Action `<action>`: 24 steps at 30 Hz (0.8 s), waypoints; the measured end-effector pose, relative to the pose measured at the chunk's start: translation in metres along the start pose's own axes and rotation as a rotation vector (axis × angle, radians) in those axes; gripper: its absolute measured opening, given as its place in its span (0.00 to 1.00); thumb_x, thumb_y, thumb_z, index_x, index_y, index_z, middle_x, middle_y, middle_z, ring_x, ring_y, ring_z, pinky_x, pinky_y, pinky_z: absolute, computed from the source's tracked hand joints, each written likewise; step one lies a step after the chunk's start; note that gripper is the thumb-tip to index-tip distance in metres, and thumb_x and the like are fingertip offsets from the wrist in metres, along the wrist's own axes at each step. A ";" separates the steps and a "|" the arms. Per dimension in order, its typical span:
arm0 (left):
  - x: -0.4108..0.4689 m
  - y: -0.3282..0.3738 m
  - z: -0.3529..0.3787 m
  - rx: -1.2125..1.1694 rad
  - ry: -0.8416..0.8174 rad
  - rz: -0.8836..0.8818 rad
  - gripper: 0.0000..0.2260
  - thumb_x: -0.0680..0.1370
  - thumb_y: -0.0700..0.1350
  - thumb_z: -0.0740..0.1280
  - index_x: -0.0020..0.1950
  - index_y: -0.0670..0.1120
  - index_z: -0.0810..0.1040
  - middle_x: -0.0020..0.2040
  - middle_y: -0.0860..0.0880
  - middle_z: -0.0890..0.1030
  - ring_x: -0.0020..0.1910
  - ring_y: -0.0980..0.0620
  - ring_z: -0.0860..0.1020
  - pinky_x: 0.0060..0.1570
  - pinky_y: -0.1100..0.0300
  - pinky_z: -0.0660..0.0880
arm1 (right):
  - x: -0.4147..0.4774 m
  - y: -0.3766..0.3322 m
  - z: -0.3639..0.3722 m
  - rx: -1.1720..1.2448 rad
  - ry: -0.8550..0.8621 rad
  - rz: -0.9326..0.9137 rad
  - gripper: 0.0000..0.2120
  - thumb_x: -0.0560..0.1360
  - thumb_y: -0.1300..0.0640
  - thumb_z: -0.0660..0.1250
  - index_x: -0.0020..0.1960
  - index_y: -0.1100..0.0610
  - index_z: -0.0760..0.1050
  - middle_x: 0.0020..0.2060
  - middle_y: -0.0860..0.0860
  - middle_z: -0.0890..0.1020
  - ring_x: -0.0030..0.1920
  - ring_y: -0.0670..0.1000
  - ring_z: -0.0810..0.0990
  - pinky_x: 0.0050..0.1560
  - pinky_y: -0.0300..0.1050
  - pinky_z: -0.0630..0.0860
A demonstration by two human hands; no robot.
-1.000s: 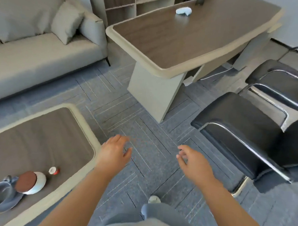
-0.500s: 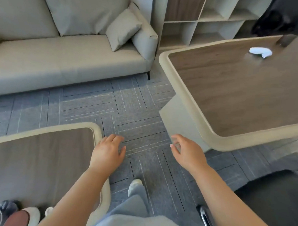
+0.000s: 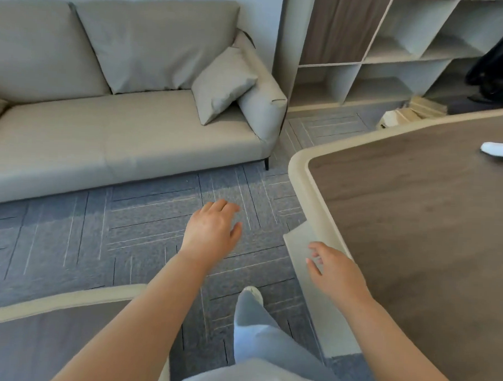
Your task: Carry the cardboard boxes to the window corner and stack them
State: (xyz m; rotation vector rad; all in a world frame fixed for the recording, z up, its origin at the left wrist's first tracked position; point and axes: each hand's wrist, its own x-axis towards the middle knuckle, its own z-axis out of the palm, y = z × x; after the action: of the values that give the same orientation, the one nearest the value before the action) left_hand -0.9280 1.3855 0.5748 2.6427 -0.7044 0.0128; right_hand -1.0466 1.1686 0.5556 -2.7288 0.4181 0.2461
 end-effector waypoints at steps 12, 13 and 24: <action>0.133 -0.114 -0.015 0.059 -0.027 -0.411 0.15 0.77 0.47 0.63 0.62 0.45 0.75 0.59 0.48 0.78 0.59 0.46 0.75 0.55 0.51 0.72 | 0.278 -0.073 -0.056 0.036 0.011 -0.286 0.16 0.79 0.52 0.59 0.66 0.53 0.69 0.57 0.48 0.79 0.55 0.51 0.79 0.48 0.46 0.76; 0.141 -0.124 -0.016 0.054 -0.028 -0.439 0.15 0.77 0.47 0.64 0.61 0.44 0.75 0.58 0.47 0.78 0.58 0.46 0.75 0.54 0.51 0.73 | 0.297 -0.081 -0.058 0.034 0.008 -0.298 0.17 0.79 0.52 0.59 0.66 0.53 0.69 0.57 0.48 0.79 0.55 0.51 0.78 0.48 0.46 0.75; 0.380 -0.223 -0.017 0.038 -0.095 -0.231 0.14 0.77 0.47 0.64 0.60 0.44 0.76 0.55 0.46 0.79 0.55 0.44 0.76 0.50 0.51 0.73 | 0.478 -0.119 -0.056 0.071 -0.001 -0.079 0.17 0.79 0.51 0.59 0.67 0.52 0.69 0.58 0.47 0.79 0.57 0.49 0.77 0.50 0.45 0.74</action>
State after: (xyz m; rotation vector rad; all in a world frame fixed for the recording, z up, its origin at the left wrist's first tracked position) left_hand -0.4882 1.3876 0.5475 2.7599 -0.4281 -0.1662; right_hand -0.5523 1.1309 0.5393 -2.6685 0.3117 0.2070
